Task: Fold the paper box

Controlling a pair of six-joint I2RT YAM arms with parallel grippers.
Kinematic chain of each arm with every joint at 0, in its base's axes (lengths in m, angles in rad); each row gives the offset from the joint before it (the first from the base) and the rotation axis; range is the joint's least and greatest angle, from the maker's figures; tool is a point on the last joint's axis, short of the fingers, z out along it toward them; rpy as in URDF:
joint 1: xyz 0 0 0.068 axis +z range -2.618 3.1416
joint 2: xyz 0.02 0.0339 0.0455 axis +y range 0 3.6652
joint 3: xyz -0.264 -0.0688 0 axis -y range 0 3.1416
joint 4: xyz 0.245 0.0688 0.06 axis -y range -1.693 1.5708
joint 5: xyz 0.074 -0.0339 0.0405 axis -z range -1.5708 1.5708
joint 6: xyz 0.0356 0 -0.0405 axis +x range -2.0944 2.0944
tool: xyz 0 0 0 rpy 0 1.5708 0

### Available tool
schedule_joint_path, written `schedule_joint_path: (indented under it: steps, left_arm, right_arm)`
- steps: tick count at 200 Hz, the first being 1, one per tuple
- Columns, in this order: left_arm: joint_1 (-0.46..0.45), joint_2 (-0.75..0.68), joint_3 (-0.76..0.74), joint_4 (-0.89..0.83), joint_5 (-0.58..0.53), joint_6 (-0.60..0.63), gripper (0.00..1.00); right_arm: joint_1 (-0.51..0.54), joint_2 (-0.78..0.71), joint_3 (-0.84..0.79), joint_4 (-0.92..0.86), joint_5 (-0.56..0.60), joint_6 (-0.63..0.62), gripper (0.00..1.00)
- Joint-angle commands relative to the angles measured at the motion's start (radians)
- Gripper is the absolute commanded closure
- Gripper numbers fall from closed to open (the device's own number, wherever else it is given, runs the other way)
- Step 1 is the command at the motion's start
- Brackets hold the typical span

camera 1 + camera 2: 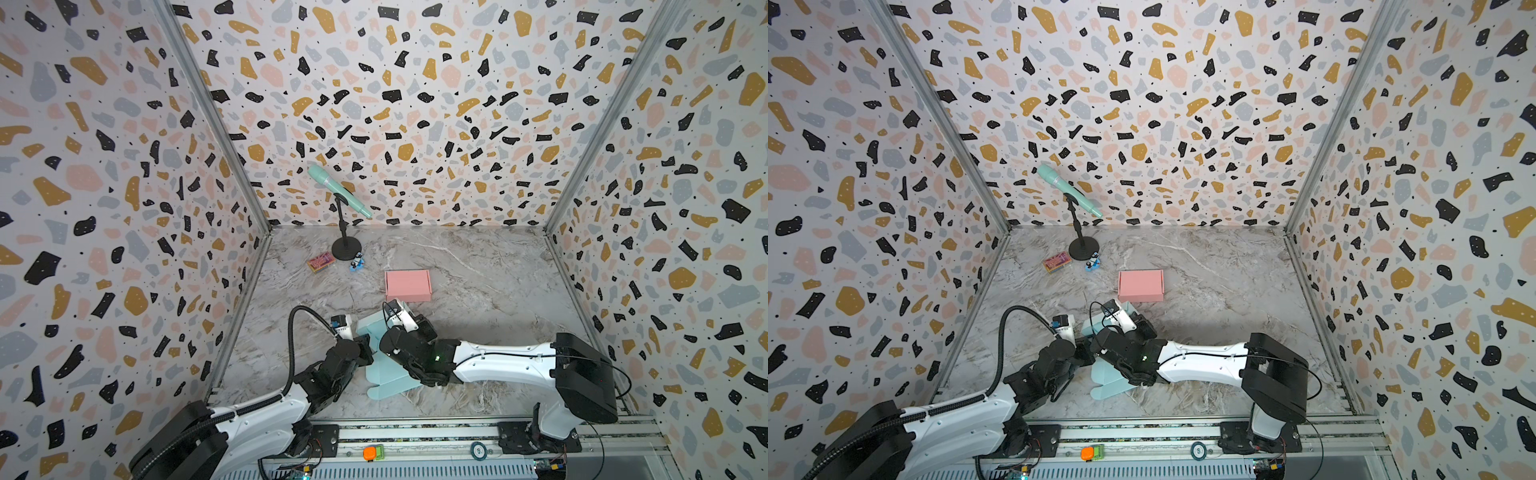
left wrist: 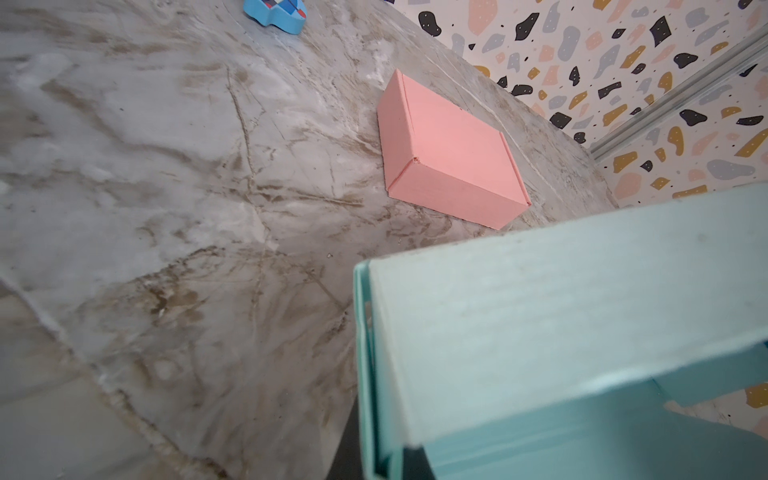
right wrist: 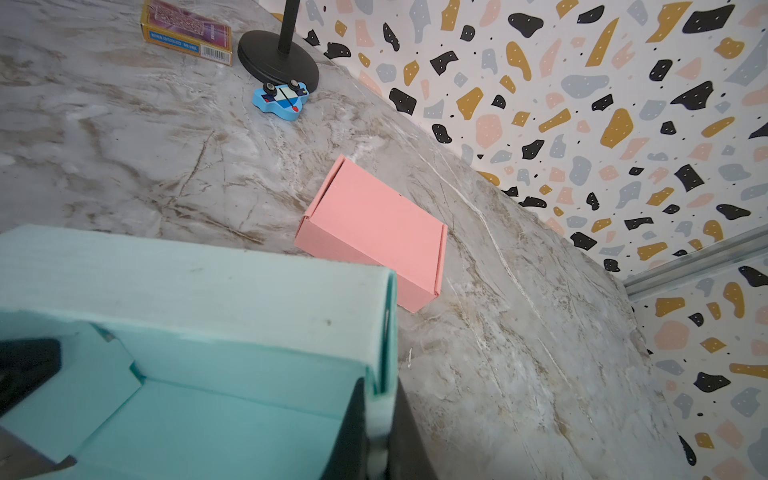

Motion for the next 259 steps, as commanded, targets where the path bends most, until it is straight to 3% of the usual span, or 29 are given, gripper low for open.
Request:
schedule_joint_path:
  steps: [1, 99, 142, 191, 259]
  left_arm:
    - [-0.009, -0.022, 0.016, 0.099, 0.01, 0.033, 0.9]
    - [-0.009, -0.046, 0.011, 0.07, -0.015, 0.041, 0.91]
    - [-0.009, -0.039, 0.022, 0.076, -0.006, 0.041, 0.9]
    - [-0.009, -0.002, 0.031, 0.109, 0.007, 0.036, 0.91]
    - [-0.01, 0.033, 0.069, 0.141, 0.017, 0.025, 0.91]
  right_arm:
    - [0.023, -0.057, -0.015, 0.055, -0.089, 0.017, 0.86]
    - [0.021, -0.125, -0.066, 0.091, -0.099, 0.018, 0.79]
    - [0.012, -0.021, 0.008, 0.002, -0.002, 0.013, 0.86]
    - [-0.022, 0.002, 0.012, 0.007, 0.006, 0.009, 0.92]
    - [-0.056, 0.103, 0.118, -0.077, 0.119, -0.003, 0.95]
